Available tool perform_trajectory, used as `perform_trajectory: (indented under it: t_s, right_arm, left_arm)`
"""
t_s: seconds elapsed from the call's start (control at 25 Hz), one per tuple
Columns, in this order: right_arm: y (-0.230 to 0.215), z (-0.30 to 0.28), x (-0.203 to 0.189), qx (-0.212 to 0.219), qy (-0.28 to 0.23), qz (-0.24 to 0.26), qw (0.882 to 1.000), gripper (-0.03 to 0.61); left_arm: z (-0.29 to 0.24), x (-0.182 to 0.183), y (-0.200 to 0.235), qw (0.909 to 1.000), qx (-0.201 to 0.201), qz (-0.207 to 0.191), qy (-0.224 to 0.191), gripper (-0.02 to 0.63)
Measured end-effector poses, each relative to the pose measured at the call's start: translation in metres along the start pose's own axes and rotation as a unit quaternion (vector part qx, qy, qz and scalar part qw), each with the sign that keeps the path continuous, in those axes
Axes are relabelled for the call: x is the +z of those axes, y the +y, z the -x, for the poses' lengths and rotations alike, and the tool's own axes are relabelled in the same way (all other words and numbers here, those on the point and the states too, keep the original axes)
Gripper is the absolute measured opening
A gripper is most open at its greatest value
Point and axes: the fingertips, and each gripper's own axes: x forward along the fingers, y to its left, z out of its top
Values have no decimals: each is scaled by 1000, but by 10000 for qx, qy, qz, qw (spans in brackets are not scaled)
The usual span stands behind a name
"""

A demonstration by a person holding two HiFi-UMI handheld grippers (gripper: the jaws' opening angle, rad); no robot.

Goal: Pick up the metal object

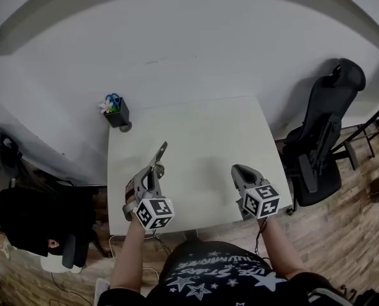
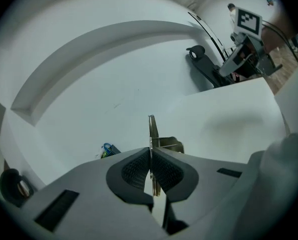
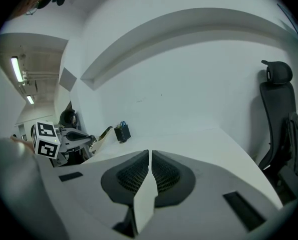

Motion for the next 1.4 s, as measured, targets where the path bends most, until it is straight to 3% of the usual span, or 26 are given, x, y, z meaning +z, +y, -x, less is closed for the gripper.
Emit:
perform_trajectory:
  t_s: [0.28,0.6,1.4]
  right_arm:
    - [5,50,-22,117,66,77,9999,51]
    - [11,112,-51,256,73,177,9995,51]
    - [48,237,-114,536,270,503,9969,51]
  left_arm:
    - [57,7,-23,9925,-69,1221,-23,21]
    - [126,9,-66,9770,-178,2125,-80,21]
    - [264,-4,-150,9663,-191,2567,44,21]
